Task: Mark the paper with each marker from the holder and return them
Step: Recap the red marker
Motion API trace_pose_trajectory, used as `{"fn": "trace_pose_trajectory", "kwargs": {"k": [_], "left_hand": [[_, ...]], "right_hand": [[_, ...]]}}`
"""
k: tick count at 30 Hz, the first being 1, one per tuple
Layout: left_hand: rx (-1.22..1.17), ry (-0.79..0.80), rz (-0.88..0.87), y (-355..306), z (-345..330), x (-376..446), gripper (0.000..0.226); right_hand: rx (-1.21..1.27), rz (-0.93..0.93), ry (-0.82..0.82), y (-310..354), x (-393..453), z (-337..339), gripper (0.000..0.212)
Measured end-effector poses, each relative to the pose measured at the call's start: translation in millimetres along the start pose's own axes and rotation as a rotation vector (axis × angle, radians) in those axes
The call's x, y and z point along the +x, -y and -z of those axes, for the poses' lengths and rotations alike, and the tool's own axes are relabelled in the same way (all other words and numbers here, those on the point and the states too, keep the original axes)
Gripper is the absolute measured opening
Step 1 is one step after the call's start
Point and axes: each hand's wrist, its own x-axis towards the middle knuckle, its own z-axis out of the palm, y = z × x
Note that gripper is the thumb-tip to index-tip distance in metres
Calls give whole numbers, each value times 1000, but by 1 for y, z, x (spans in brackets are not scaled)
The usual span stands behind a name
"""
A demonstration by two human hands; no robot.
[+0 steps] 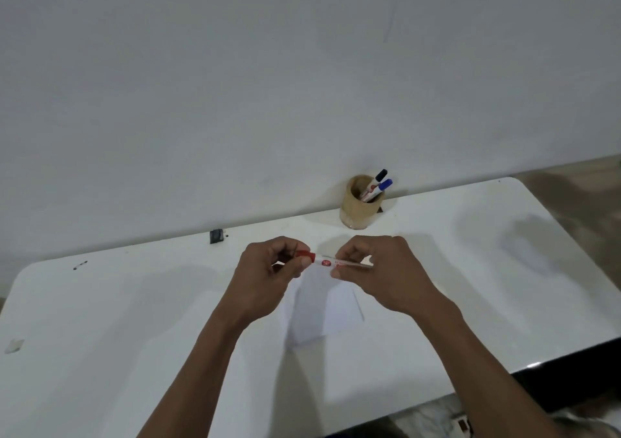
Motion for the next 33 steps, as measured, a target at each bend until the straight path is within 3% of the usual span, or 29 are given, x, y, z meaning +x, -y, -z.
{"fn": "trace_pose_trajectory", "kwargs": {"k": [3,6,10,15,21,33], "left_hand": [[33,-2,3,-13,-19,21,6],[61,-29,1,-19,-40,41,17],[122,-154,86,-16,-67,69,34],[201,-234,132,-10,-107,106,65],[203,-198,165,-4,-143,141,96],[76,-231,15,-4,-151,154,72]], "right_hand": [[-36,24,16,-19,12,11,17],[11,64,31,-33,24,21,43],[294,104,-190,-41,49,46,78],[400,141,-541,-44,93,73,57],[368,179,-652,-53,135,70,28],[228,63,-552,-94,154,38,15]]}}
